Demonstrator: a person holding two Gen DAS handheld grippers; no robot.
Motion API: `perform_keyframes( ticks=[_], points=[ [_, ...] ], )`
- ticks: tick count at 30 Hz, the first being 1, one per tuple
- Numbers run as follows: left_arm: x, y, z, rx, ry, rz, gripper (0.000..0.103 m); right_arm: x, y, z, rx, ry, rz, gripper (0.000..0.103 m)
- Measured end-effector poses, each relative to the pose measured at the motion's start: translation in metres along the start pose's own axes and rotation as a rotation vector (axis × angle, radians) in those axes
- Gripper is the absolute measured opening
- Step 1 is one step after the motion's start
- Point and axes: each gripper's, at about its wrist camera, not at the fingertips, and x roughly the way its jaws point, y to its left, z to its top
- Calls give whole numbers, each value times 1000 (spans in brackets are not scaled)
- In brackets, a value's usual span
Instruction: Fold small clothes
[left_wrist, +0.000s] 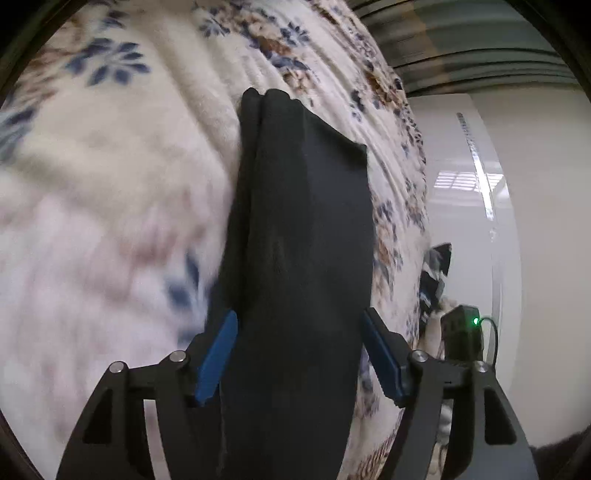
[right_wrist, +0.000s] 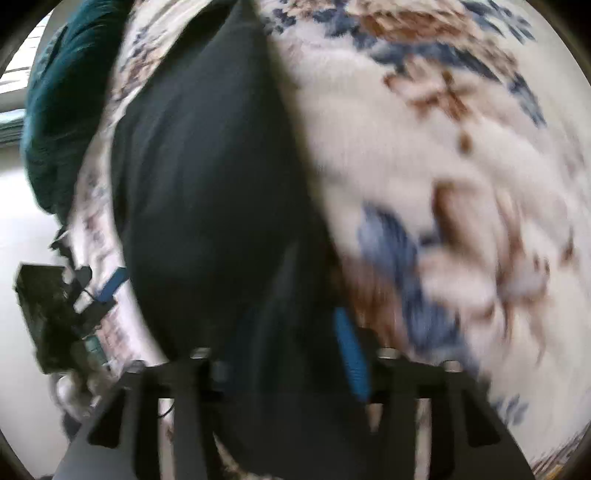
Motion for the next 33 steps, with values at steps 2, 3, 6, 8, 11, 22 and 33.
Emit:
perform_keyframes(
  ticks=[2,3,6,8,11,22,33],
  points=[
    [-15,-5,-33,9,4,50,67,-10,-8,-30,-3,21,8,56],
    [-18,-7,-51,3,10,86,67,-17,-14,-41,-1,36,5,56],
    [-21,-2,-102,-53,69,116,67,-16,-29,-84,5,96,5,56],
    [-16,5,-139,-100,105,144,67,-11,-42,-118,12,124,-7,56],
    [-1,12,-179,-125,150,222,67,7,-66,-163,44,152,-38,56],
    [-21,24,-224,-144,36,271,5,68,-81,-238,56,97,-66,6],
    [-22,23,-235,-149,101,173,44,75,-79,-241,29,172,-99,31]
  ],
)
